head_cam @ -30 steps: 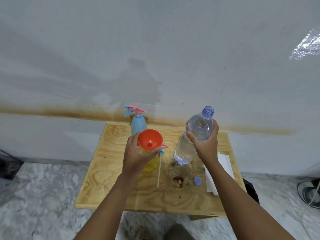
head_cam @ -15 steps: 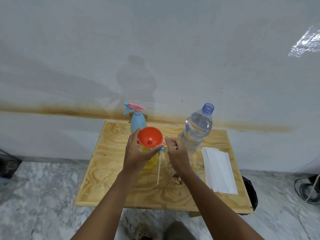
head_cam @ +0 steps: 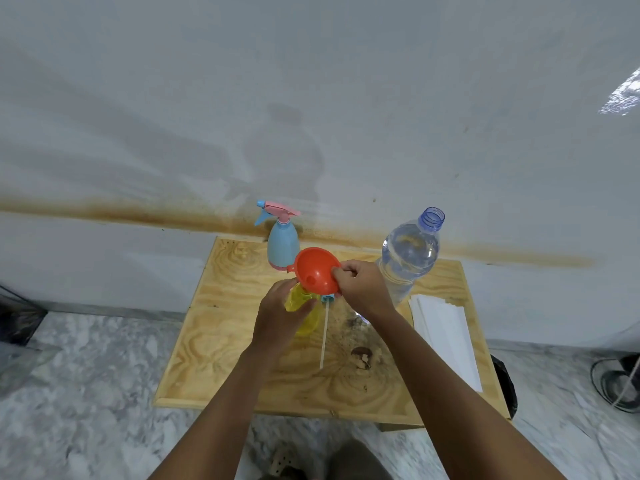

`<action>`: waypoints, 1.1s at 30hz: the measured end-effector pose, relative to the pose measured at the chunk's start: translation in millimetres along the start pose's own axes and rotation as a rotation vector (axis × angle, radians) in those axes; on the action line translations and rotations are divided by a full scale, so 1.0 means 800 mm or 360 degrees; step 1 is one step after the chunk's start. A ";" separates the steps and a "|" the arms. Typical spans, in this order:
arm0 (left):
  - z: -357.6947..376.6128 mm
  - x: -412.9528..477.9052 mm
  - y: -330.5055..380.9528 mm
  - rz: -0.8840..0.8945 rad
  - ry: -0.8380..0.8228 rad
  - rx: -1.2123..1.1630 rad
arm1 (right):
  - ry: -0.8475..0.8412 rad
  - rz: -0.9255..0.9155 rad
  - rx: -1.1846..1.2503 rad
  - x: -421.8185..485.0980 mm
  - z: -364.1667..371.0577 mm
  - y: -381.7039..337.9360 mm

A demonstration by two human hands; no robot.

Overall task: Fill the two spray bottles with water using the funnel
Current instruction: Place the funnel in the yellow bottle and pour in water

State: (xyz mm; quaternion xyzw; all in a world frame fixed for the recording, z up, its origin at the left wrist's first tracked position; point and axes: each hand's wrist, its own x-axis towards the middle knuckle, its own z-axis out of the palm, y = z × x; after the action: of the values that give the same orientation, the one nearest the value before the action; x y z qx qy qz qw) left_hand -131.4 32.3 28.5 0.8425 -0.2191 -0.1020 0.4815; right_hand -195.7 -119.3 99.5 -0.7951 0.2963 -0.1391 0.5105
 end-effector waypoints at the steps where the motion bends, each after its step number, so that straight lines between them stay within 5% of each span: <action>1: 0.002 0.001 -0.001 0.0013 0.0020 0.0010 | -0.0001 0.0012 0.0008 0.000 0.000 0.002; 16: 0.009 0.004 -0.003 0.0011 0.0091 -0.0057 | 0.0112 0.0050 0.0067 -0.022 -0.029 0.015; 26: 0.011 0.007 -0.007 0.0078 0.0124 -0.0030 | 0.0223 0.0051 -0.0620 -0.088 -0.036 0.133; 33: 0.008 0.005 -0.007 0.0132 0.0128 -0.0081 | 0.0417 0.0260 -0.0528 -0.079 -0.012 0.165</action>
State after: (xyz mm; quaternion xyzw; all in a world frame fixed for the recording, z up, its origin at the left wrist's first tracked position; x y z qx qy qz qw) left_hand -129.1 28.0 20.1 0.8235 -0.2317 -0.0536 0.5151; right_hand -293.9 -127.5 -8.9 -0.8167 0.4423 -0.1487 0.3396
